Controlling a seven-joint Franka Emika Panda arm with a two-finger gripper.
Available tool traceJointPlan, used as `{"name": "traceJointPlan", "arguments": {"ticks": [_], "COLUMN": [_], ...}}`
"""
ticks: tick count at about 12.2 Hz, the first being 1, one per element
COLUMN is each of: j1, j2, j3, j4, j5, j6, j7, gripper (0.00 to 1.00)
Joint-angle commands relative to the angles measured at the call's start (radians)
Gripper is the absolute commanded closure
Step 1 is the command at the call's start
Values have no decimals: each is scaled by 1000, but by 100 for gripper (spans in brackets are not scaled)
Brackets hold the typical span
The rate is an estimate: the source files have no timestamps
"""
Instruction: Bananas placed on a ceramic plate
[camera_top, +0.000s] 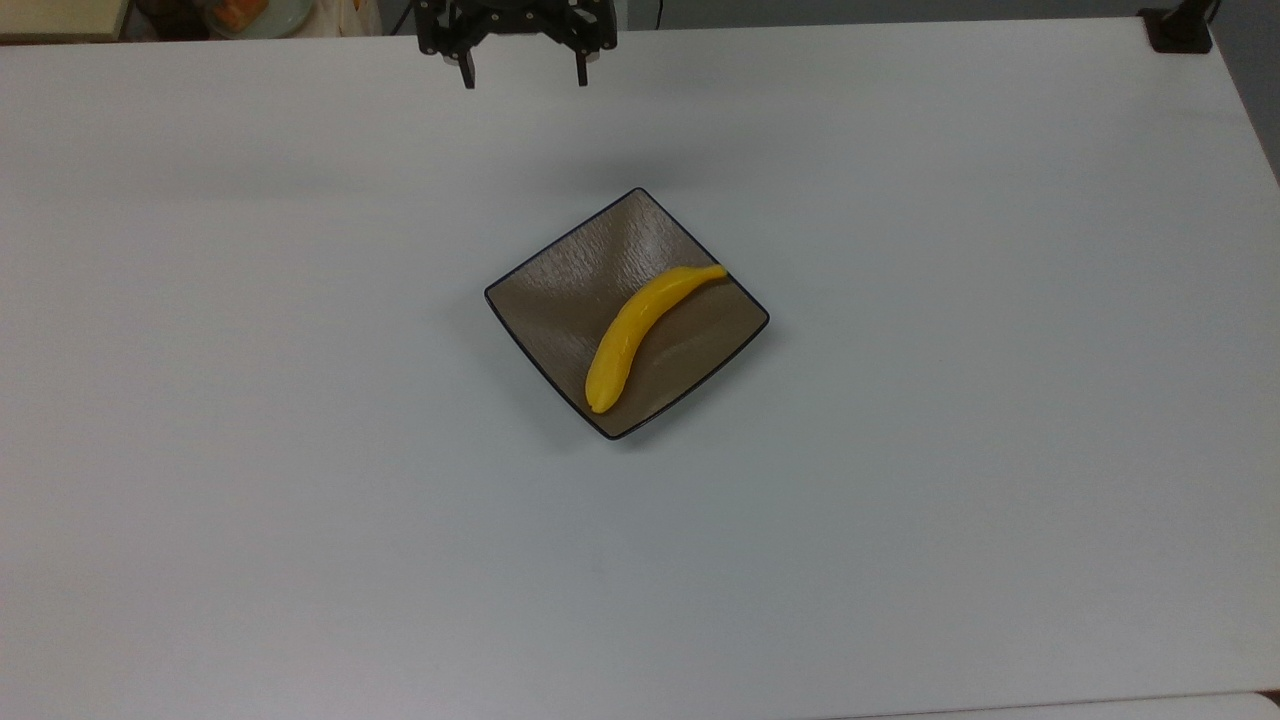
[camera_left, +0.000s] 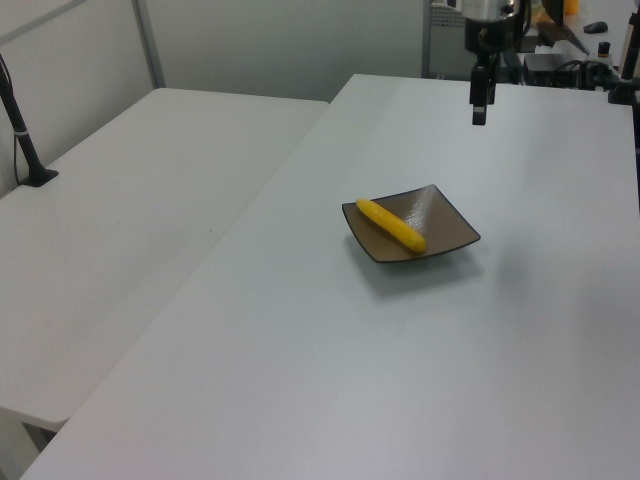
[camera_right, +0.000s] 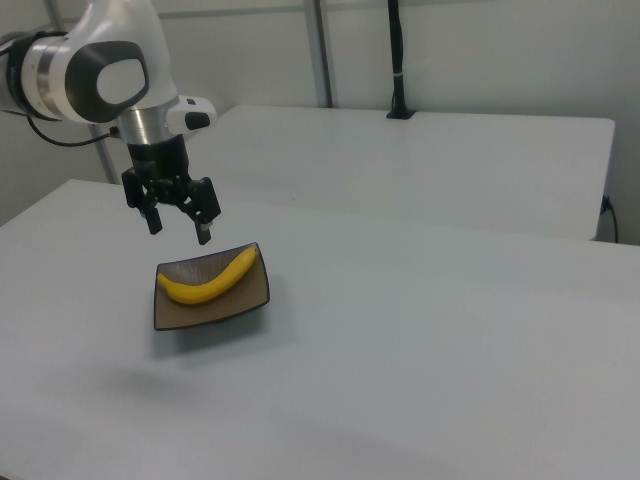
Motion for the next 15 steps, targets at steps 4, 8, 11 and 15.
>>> {"name": "traceJointPlan", "arguments": {"ticks": [4, 8, 11, 15], "j1": [41, 98, 130, 125], "j2": [-22, -7, 1, 4], "j3": [-13, -68, -107, -107], "j4": [-53, -47, -45, -45], "j5": [-74, -102, -89, -89], "j6": [45, 48, 52, 57], "j7": [-10, 30, 27, 30], "gripper": [0, 0, 0, 0]}}
